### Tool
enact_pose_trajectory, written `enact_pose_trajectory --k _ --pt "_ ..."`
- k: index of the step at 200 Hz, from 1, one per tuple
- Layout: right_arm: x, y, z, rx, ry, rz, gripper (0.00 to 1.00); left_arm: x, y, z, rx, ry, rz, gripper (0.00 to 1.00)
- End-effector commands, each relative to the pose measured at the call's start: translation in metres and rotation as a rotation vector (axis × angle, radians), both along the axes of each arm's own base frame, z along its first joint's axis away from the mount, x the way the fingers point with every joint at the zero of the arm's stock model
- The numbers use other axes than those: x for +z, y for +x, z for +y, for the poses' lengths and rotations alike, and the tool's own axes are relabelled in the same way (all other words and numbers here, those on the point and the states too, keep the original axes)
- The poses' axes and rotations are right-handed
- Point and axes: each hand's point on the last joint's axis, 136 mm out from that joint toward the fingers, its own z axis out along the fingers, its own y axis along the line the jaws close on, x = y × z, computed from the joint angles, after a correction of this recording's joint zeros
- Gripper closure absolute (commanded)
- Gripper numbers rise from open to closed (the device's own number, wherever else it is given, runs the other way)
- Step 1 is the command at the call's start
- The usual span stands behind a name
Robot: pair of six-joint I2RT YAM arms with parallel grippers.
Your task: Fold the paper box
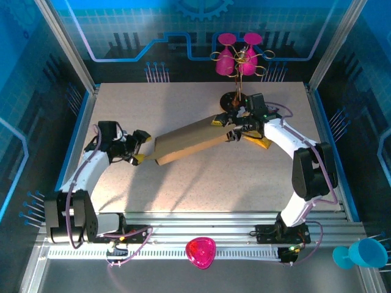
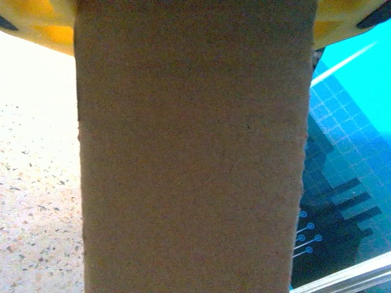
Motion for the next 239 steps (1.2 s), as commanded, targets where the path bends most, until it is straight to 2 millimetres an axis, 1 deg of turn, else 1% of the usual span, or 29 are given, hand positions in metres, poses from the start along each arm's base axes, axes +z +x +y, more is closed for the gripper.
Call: enact_pose_trajectory --k 1,14,41,58,84,116,155,182,206,226,239 --pt "0.021 0.001 -0.006 -0.027 0.103 0.014 0.64 -0.001 0.01 -0.005 0.043 -0.172 0.064 0.2" --pt "0.018 0.001 -0.009 -0.028 0.111 0.028 0.64 -0.005 0.014 -0.007 0.06 -0.218 0.093 0.2" --pt "0.01 -0.001 -0.012 -0.035 0.122 0.048 0.64 0.002 0.025 -0.009 0.117 -0.3 0.061 0.19" --pt "0.008 0.0 -0.011 -0.042 0.133 0.058 0.64 0.001 0.028 -0.012 0.151 -0.365 0.077 0.18" --pt "0.005 0.001 -0.01 -0.045 0.138 0.07 0.65 0.002 0.029 -0.019 0.172 -0.43 0.1 0.18" --pt "0.001 0.005 -0.009 -0.054 0.152 0.079 0.65 0.001 0.023 -0.039 0.138 -0.46 0.157 0.17" --pt "-0.002 0.005 -0.006 -0.055 0.166 0.089 0.65 -0.003 0.026 -0.055 0.173 -0.551 0.179 0.18" --pt "-0.007 0.005 -0.005 -0.055 0.165 0.095 0.65 -0.001 0.028 -0.062 0.19 -0.578 0.191 0.18" --pt "-0.012 0.005 -0.001 -0.06 0.174 0.104 0.66 0.003 0.028 -0.073 0.192 -0.601 0.204 0.18" --pt "-0.016 0.005 0.003 -0.063 0.18 0.109 0.66 0.003 0.025 -0.082 0.19 -0.61 0.222 0.19" --pt "-0.019 0.007 0.003 -0.064 0.181 0.112 0.66 0.004 0.023 -0.085 0.193 -0.613 0.228 0.2"
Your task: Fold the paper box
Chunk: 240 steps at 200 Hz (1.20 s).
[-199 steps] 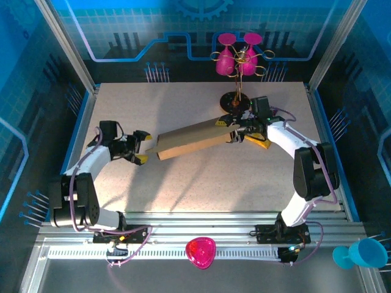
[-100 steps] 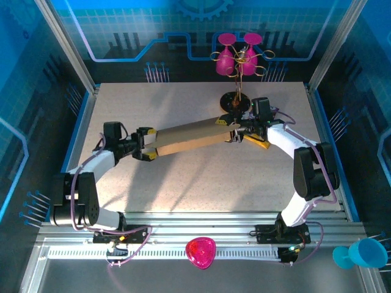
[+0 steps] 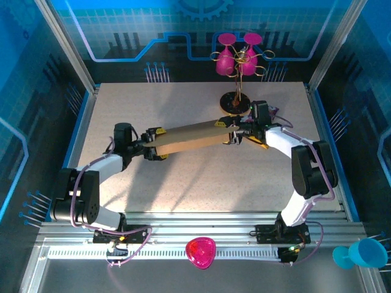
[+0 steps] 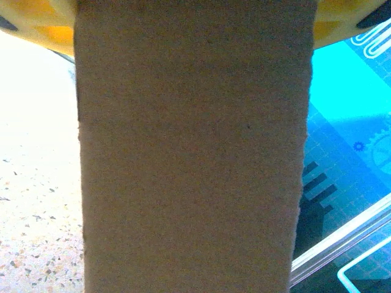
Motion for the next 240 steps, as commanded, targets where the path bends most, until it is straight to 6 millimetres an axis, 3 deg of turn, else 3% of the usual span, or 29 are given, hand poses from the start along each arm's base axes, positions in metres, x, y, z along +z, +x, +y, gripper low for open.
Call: enact_pose_trajectory --k 1,115,162,240 --pt "0.0 0.001 0.008 0.019 0.036 -0.003 0.66 -0.001 -0.005 -0.007 0.015 -0.033 0.037 0.2" --pt "-0.022 0.009 -0.003 -0.001 0.033 0.044 0.68 0.021 -0.029 0.001 0.034 -0.053 0.031 0.21" --pt "-0.02 0.014 0.002 -0.003 0.042 0.048 0.68 0.017 -0.031 -0.001 0.027 -0.059 0.026 0.28" --pt "-0.031 0.019 0.004 -0.019 0.038 0.079 0.7 0.032 -0.031 -0.011 0.01 -0.057 -0.016 0.37"
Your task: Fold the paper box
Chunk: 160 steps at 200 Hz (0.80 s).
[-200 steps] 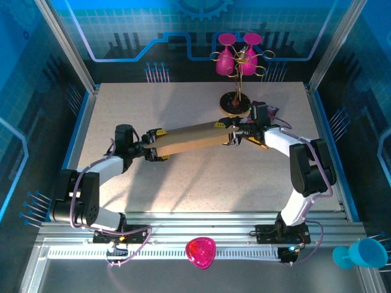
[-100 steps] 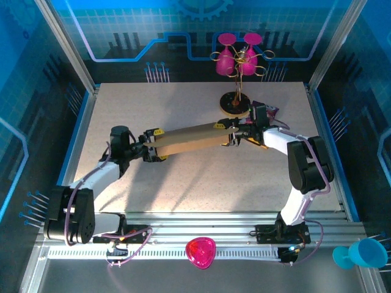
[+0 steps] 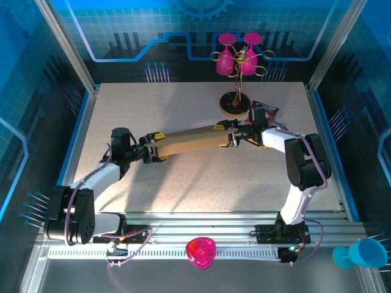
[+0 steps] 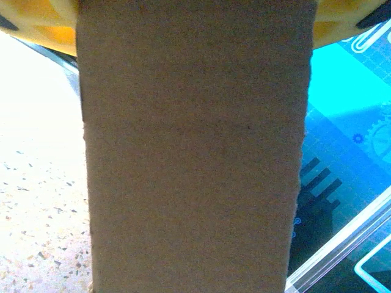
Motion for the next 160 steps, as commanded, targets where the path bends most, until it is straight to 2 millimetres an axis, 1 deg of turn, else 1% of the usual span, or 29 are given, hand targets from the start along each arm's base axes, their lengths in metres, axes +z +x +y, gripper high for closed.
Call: enact_pose_trajectory --k 1,14,38,51,60,75,93,99,111,125,147,160 --pt "-0.002 0.015 -0.001 -0.038 -0.01 -0.01 0.7 0.014 -0.006 -0.01 -0.031 -0.024 -0.023 0.37" --pt "-0.003 0.017 0.001 -0.041 -0.008 -0.006 0.71 0.014 -0.007 -0.012 -0.035 -0.023 -0.021 0.4" --pt "-0.001 0.017 0.007 -0.039 -0.002 -0.007 0.71 0.009 -0.009 -0.016 -0.035 -0.017 -0.009 0.48" --pt "-0.001 0.017 0.01 -0.042 -0.001 -0.004 0.7 0.006 -0.01 -0.016 -0.027 -0.015 0.003 0.54" --pt "0.0 0.017 0.011 -0.045 0.001 -0.004 0.69 0.003 -0.011 -0.015 -0.017 -0.015 0.014 0.6" --pt "0.001 0.017 0.011 -0.047 0.004 -0.011 0.6 -0.005 -0.015 -0.011 0.016 -0.012 0.045 0.7" --pt "0.005 0.016 0.007 -0.054 -0.006 -0.03 0.43 -0.011 -0.018 -0.007 0.046 -0.013 0.073 0.73" --pt "0.005 0.014 0.004 -0.058 -0.013 -0.036 0.37 -0.013 -0.018 -0.006 0.05 -0.014 0.079 0.73" --pt "0.01 0.014 -0.005 -0.068 -0.033 -0.068 0.29 -0.014 -0.019 -0.004 0.058 -0.013 0.092 0.73" --pt "0.019 0.01 -0.018 -0.079 -0.08 -0.119 0.24 -0.017 -0.021 0.001 0.075 -0.009 0.113 0.74" --pt "0.03 -0.001 -0.046 -0.1 -0.184 -0.175 0.2 -0.017 -0.022 0.012 0.109 -0.005 0.137 0.75" --pt "0.042 -0.006 -0.063 -0.129 -0.237 -0.217 0.2 -0.018 -0.025 0.017 0.115 -0.002 0.157 0.76"
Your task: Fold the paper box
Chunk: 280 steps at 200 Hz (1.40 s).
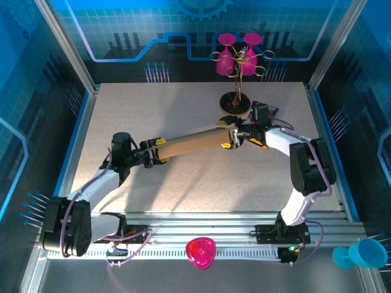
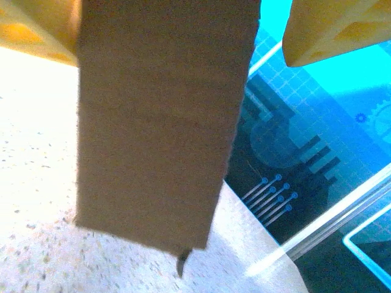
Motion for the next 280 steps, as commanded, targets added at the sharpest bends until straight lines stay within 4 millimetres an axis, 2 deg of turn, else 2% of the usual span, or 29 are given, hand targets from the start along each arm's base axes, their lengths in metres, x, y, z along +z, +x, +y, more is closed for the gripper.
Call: enact_pose_trajectory --k 1,17,41,62,77,99,109,123,134,143,176,193,226,254,262,280 --pt "0.028 -0.01 -0.04 -0.046 -0.131 -0.133 0.2 -0.019 -0.007 0.02 0.083 0.013 0.131 0.76" --pt "0.041 -0.017 -0.057 -0.049 -0.216 -0.185 0.2 -0.024 -0.013 0.024 0.086 0.018 0.172 0.76" --pt "0.063 -0.023 -0.07 0.004 -0.388 -0.332 0.22 -0.032 -0.022 0.028 0.082 0.027 0.228 0.75" --pt "0.092 -0.025 -0.063 0.167 -0.592 -0.614 0.34 -0.036 -0.026 0.032 0.076 0.028 0.258 0.75" --pt "0.104 -0.037 -0.039 0.409 -0.808 -0.872 0.39 -0.037 -0.027 0.036 0.079 0.032 0.278 0.75" --pt "0.115 -0.069 0.02 0.768 -0.978 -1.301 0.39 -0.037 -0.026 0.041 0.061 0.039 0.297 0.74" --pt "0.118 -0.089 0.049 0.909 -1.012 -1.548 0.38 -0.038 -0.026 0.043 0.061 0.039 0.318 0.74" --pt "0.126 -0.108 0.079 0.992 -1.068 -1.861 0.35 -0.037 -0.024 0.044 0.04 0.06 0.298 0.74" --pt "0.134 -0.108 0.093 0.98 -1.121 -2.0 0.32 -0.037 -0.023 0.044 0.035 0.062 0.299 0.74" --pt "0.136 -0.102 0.101 1.001 -1.137 -2.027 0.32 -0.037 -0.022 0.044 0.03 0.065 0.3 0.74" --pt "0.12 -0.081 0.117 1.177 -1.206 -2.031 0.35 -0.037 -0.019 0.045 0.016 0.073 0.298 0.74" --pt "0.112 -0.08 0.125 1.253 -1.147 -2.036 0.46 -0.037 -0.017 0.046 0.012 0.072 0.298 0.73" --pt "0.095 -0.074 0.137 1.336 -1.101 -1.988 0.58 -0.038 -0.013 0.046 0.008 0.068 0.301 0.72" --pt "0.104 -0.078 0.157 1.325 -1.026 -2.008 0.63 -0.04 -0.012 0.046 0.003 0.064 0.303 0.71" --pt "0.11 -0.083 0.163 1.316 -0.997 -2.013 0.6 -0.041 -0.012 0.046 0.005 0.064 0.306 0.71" --pt "0.141 -0.089 0.181 1.197 -0.945 -1.951 0.49 -0.041 -0.01 0.047 0.016 0.061 0.305 0.71"
